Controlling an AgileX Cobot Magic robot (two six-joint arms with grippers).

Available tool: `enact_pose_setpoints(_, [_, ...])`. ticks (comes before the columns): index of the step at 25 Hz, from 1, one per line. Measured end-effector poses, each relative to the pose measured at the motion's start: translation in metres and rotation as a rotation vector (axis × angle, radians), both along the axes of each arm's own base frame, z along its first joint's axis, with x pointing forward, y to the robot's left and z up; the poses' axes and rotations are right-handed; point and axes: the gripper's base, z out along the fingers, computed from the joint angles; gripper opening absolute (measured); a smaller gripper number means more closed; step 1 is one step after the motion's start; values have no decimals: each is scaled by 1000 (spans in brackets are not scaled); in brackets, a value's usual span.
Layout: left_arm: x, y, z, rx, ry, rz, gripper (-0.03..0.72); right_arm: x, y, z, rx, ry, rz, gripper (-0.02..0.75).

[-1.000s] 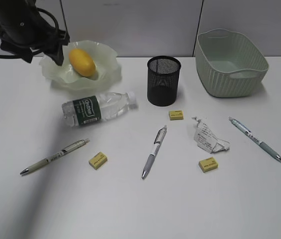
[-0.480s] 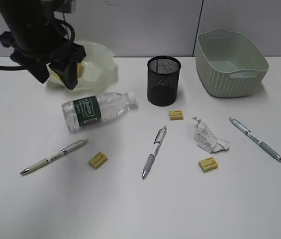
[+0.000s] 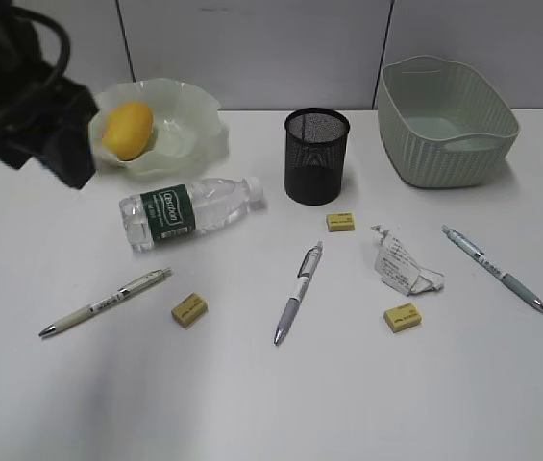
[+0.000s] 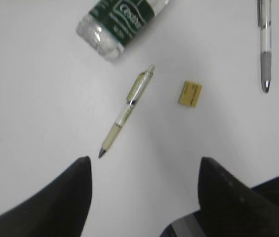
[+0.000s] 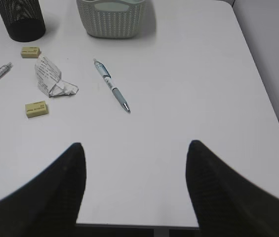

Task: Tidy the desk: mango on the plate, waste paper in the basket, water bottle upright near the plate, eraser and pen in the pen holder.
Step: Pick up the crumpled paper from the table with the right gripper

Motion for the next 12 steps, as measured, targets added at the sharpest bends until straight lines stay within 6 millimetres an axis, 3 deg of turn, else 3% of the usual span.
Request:
enact_pose_setpoints(7, [-77,42,-10,-56,-82,-1,506,2,0,0,-1,10,0,506])
enact_pose_setpoints(12, [-132,72,-16,-120,-176,-1,506,24,1,-1,-19,153,-5,506])
